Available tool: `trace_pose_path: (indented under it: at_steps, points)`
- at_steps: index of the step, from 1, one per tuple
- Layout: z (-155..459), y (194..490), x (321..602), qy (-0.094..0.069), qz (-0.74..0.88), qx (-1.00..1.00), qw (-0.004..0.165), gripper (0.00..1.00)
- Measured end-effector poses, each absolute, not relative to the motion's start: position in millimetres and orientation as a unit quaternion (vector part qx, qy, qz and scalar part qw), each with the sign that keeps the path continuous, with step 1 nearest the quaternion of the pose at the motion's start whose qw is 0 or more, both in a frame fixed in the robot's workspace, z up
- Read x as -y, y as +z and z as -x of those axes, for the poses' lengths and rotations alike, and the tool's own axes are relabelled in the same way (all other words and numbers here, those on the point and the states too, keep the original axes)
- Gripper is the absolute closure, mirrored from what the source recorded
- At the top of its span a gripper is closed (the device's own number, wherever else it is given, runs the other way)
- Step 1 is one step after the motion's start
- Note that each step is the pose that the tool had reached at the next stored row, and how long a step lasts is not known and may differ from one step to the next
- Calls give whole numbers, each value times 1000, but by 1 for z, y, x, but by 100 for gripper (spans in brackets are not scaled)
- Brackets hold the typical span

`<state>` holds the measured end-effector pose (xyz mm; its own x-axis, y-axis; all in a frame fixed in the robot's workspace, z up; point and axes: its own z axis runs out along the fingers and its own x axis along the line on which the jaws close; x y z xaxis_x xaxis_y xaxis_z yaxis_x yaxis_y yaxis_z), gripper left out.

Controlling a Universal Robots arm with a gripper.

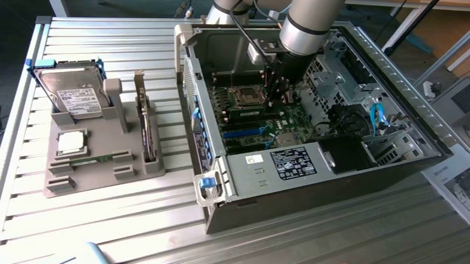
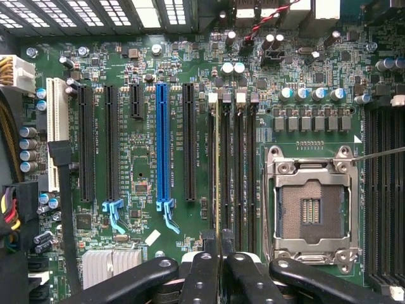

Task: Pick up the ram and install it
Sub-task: 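Insert the ram into the slot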

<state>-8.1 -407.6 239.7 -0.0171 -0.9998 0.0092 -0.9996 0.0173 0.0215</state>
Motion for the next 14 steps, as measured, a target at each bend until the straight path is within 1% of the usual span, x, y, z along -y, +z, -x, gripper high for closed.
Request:
trace_pose_path:
  at_steps: [14]
  points:
    - [8, 235, 408, -4, -701, 713, 11, 88]
